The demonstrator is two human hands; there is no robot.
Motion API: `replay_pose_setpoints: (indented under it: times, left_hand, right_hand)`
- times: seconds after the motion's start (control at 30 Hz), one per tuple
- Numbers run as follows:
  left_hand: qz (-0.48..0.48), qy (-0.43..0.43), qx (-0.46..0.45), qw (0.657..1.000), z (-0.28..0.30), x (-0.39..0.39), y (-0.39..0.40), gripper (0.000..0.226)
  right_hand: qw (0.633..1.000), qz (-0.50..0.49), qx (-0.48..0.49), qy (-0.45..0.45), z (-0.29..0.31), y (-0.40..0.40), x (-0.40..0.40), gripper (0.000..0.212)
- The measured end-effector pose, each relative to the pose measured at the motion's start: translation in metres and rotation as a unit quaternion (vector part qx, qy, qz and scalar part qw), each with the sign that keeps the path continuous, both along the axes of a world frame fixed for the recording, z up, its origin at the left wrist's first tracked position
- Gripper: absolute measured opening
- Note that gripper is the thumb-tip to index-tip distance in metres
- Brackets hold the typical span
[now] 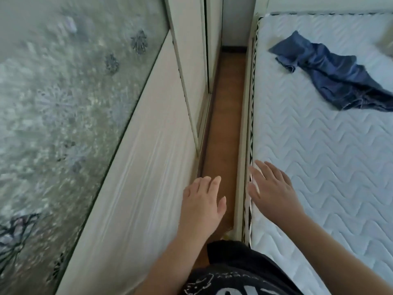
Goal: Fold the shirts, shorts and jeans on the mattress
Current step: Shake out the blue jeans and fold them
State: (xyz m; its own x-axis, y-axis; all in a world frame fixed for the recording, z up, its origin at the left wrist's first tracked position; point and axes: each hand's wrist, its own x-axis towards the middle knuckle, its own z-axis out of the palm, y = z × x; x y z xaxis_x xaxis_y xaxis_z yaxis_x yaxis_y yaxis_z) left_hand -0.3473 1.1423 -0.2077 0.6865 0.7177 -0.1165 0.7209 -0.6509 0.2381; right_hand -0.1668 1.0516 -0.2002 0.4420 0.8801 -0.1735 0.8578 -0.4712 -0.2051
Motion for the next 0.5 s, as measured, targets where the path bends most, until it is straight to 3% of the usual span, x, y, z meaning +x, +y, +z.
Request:
replay_pose_setpoints:
  times: [0.23, 0.5]
  left_hand:
    - [-0.058, -0.001, 0.032, 0.998, 0.018, 0.099, 0.059, 0.052]
    - [-0.157, -0.038, 0.092, 0.983, 0.055, 0.202, 0.121, 0.051]
  right_hand:
    - [1.0, -0.022, 0.006, -0.008, 0.018, 0.028, 0.097, 0.051]
    - [0.993, -0.101, 0.053, 0.018, 0.028, 0.054, 0.144, 0.052]
